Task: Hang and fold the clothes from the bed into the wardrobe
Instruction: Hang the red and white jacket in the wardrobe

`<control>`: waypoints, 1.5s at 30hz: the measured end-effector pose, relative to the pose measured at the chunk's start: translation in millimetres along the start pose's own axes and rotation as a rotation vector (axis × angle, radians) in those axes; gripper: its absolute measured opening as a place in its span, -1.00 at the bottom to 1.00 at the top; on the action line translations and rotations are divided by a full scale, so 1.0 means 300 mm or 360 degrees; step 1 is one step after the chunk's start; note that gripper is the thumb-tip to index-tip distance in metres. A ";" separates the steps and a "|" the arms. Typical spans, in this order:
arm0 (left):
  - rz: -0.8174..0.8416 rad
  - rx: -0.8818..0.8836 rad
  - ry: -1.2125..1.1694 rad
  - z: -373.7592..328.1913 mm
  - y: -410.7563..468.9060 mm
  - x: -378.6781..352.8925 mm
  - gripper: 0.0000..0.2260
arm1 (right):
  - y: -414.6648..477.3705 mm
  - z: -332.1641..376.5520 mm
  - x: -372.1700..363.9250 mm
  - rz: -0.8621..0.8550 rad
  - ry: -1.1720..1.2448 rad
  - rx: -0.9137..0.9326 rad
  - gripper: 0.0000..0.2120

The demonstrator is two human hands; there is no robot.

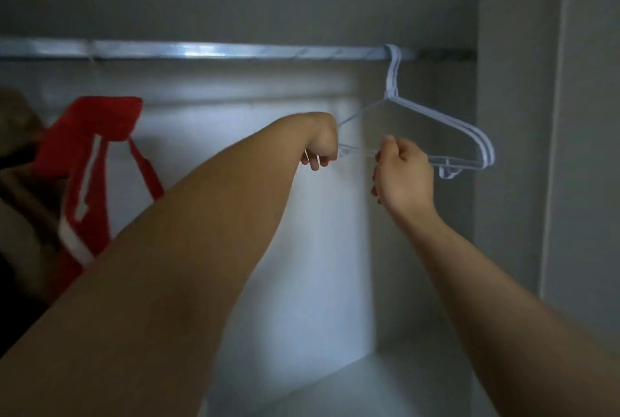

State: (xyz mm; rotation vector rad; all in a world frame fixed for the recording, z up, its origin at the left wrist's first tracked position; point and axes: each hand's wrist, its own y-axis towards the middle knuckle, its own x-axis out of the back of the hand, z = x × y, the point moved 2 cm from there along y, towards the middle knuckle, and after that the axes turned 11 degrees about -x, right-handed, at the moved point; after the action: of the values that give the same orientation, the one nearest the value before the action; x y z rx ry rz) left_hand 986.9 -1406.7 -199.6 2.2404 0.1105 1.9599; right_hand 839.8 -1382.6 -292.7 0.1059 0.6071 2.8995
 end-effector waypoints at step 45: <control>-0.1596 -0.0464 -0.1686 -0.463 0.301 -0.202 -0.68 | 0.113 -0.130 0.446 -0.0709 -0.0748 0.0272 -0.68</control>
State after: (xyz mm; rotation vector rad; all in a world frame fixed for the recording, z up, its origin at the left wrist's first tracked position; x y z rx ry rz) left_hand 836.5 -1495.3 -225.9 2.0531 0.5939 0.2170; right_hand 698.9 -1403.4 -310.3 0.5756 0.6806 2.2778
